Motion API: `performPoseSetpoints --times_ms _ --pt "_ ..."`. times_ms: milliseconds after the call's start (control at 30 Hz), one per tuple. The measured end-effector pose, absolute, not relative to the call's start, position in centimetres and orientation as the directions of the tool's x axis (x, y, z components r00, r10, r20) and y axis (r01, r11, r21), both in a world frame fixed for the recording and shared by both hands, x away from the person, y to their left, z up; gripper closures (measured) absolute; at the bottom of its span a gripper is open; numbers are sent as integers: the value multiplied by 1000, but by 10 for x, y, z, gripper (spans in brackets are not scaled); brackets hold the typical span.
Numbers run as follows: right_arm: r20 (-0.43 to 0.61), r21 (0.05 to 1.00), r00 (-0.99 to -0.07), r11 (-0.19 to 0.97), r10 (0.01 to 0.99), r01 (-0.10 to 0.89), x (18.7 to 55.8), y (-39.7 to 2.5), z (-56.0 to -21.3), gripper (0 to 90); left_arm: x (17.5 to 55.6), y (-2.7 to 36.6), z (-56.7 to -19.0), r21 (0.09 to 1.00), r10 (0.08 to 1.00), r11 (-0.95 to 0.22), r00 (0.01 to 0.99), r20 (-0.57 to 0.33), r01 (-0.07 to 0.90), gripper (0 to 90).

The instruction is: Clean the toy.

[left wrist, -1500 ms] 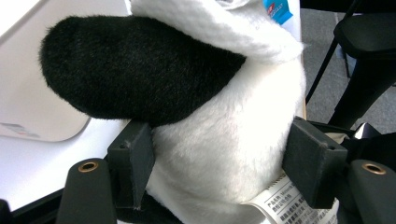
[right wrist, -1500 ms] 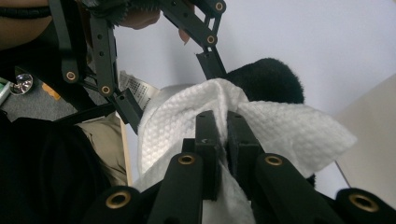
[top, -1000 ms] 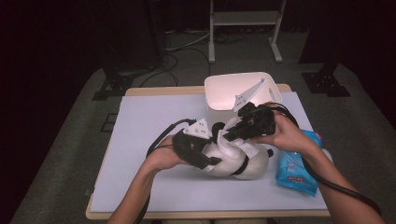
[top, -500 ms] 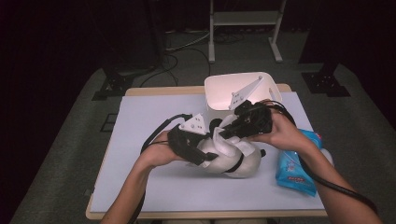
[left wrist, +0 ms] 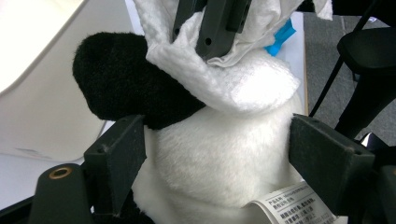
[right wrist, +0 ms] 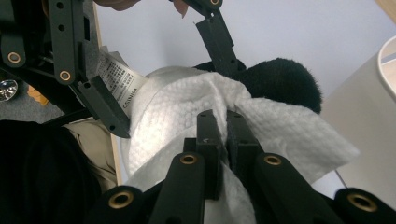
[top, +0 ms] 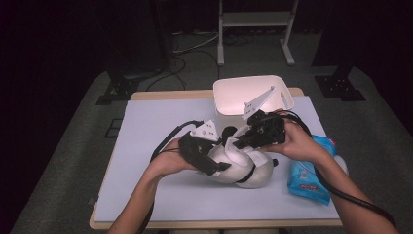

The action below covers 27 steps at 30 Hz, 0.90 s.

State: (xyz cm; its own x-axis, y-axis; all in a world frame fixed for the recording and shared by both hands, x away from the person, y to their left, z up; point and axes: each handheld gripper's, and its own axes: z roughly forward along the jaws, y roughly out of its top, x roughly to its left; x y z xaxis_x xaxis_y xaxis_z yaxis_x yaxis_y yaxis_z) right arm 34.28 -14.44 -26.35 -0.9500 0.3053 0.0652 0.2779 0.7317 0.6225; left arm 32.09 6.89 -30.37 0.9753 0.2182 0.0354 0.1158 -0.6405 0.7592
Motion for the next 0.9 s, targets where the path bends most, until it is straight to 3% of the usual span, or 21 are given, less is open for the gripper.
performPoseSetpoints --times_ms 900 --pt "66 628 -923 704 378 333 342 -183 -261 852 323 77 -317 761 219 -633 976 2 141 126"
